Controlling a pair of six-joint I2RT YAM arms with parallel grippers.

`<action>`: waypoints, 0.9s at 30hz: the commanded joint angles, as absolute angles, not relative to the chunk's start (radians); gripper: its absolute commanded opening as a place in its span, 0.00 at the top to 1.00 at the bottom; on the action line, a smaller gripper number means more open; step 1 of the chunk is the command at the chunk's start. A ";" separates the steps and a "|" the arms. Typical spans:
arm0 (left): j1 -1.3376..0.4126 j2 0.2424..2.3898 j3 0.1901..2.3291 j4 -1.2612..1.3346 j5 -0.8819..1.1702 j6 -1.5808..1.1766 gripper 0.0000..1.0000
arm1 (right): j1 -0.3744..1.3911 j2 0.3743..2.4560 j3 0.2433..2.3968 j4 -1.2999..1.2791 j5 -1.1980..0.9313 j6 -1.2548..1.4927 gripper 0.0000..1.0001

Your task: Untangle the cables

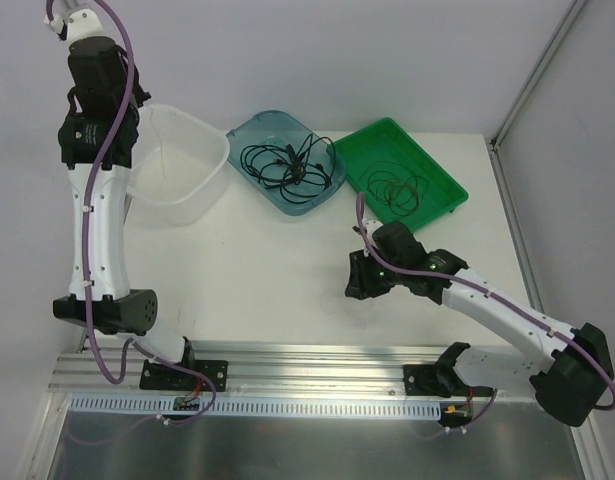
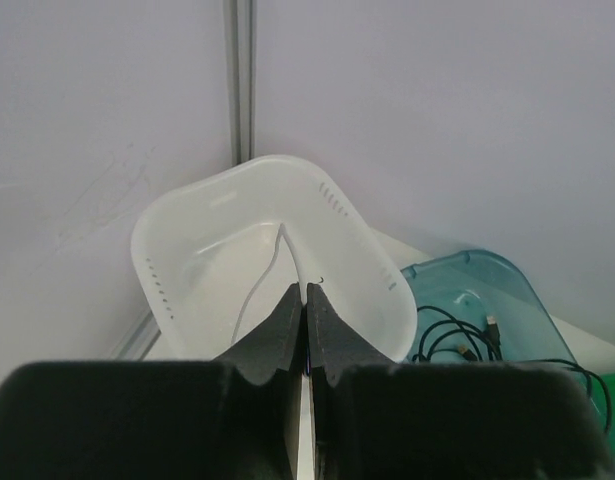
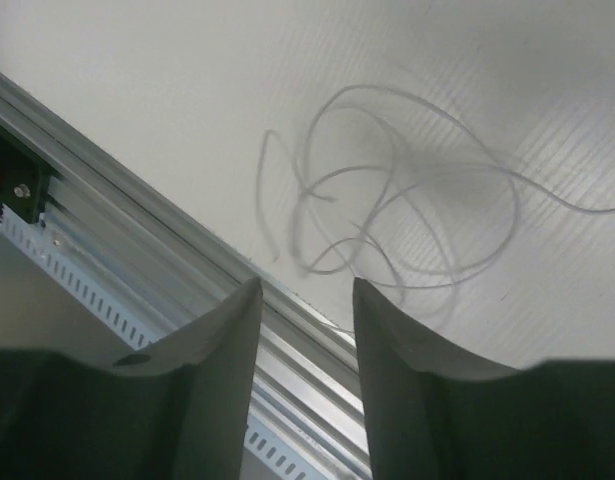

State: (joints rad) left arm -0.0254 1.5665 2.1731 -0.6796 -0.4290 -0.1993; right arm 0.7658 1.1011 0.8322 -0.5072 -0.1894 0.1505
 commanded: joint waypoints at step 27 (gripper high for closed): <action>0.172 1.820 1.876 -0.554 -0.037 -0.236 0.01 | 0.805 1.103 0.850 -0.488 -0.100 0.103 0.03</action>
